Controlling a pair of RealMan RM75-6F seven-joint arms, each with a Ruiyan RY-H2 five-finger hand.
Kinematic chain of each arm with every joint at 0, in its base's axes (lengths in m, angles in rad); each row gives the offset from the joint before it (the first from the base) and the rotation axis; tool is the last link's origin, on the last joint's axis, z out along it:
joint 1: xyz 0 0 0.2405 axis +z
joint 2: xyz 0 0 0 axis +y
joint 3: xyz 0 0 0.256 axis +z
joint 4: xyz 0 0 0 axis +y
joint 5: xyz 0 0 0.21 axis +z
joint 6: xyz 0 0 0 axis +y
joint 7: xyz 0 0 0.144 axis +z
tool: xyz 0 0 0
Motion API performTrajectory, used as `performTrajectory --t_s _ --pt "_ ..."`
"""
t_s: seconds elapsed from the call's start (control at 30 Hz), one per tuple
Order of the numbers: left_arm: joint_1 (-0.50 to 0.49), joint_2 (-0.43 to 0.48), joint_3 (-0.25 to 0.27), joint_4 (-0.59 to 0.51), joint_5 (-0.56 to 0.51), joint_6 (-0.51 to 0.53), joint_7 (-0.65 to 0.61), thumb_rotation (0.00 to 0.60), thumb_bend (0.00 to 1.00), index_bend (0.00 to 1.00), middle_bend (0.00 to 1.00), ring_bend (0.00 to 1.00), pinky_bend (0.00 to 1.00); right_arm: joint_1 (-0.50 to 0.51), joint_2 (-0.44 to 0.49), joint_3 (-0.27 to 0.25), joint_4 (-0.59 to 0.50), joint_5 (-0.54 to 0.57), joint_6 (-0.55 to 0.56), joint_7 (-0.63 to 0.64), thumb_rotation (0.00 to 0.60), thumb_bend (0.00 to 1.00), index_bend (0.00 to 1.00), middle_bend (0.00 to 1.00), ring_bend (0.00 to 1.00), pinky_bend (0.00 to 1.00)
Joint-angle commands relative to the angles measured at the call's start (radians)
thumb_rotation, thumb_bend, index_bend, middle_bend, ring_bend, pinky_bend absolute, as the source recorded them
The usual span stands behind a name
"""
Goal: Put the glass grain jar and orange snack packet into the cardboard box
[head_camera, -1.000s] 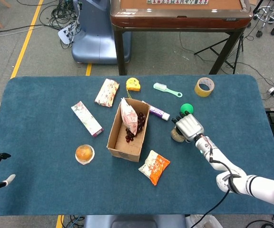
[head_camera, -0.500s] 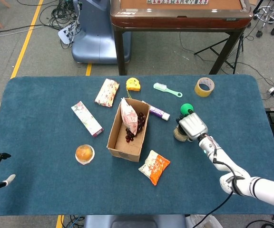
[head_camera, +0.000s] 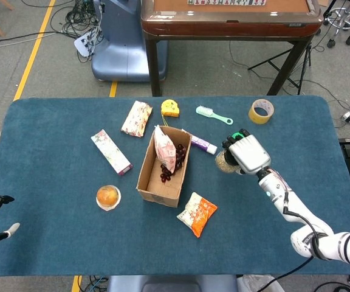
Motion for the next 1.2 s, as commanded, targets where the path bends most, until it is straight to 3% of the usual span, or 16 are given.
performTrajectory --t_s 0.03,0.23,0.53,0.93,1.1,1.2 --pt "0.000 0.000 0.001 -0.001 0.003 0.001 0.001 0.600 0.09 0.37 0.41 0.28 0.38 -0.008 0.070 0.056 -0.110 -0.024 0.067 0.004 0.600 0.00 0.38 0.50 0.39 0.24" --pt "0.000 0.000 0.001 -0.003 0.006 0.003 0.001 0.600 0.09 0.37 0.41 0.28 0.38 0.011 0.085 0.108 -0.201 -0.029 0.104 -0.022 0.600 0.00 0.38 0.50 0.39 0.24" --pt "0.003 0.006 -0.001 -0.005 0.005 0.009 -0.013 0.600 0.09 0.37 0.41 0.28 0.38 0.081 -0.026 0.130 -0.234 -0.020 0.091 -0.106 0.600 0.00 0.38 0.50 0.39 0.24" --pt "0.019 0.026 -0.011 -0.013 -0.002 0.039 -0.040 0.600 0.09 0.37 0.41 0.28 0.38 0.137 -0.208 0.114 -0.152 -0.006 0.062 -0.101 0.600 0.00 0.38 0.47 0.38 0.24" --pt "0.025 0.033 -0.012 -0.017 0.000 0.050 -0.049 0.600 0.09 0.37 0.41 0.28 0.38 0.145 -0.251 0.103 -0.111 -0.017 0.047 -0.063 0.600 0.00 0.38 0.38 0.29 0.24" --pt "0.027 0.035 -0.011 -0.020 0.005 0.055 -0.050 0.600 0.09 0.37 0.41 0.28 0.38 0.147 -0.264 0.099 -0.090 -0.027 0.038 -0.037 0.600 0.00 0.31 0.32 0.23 0.24"
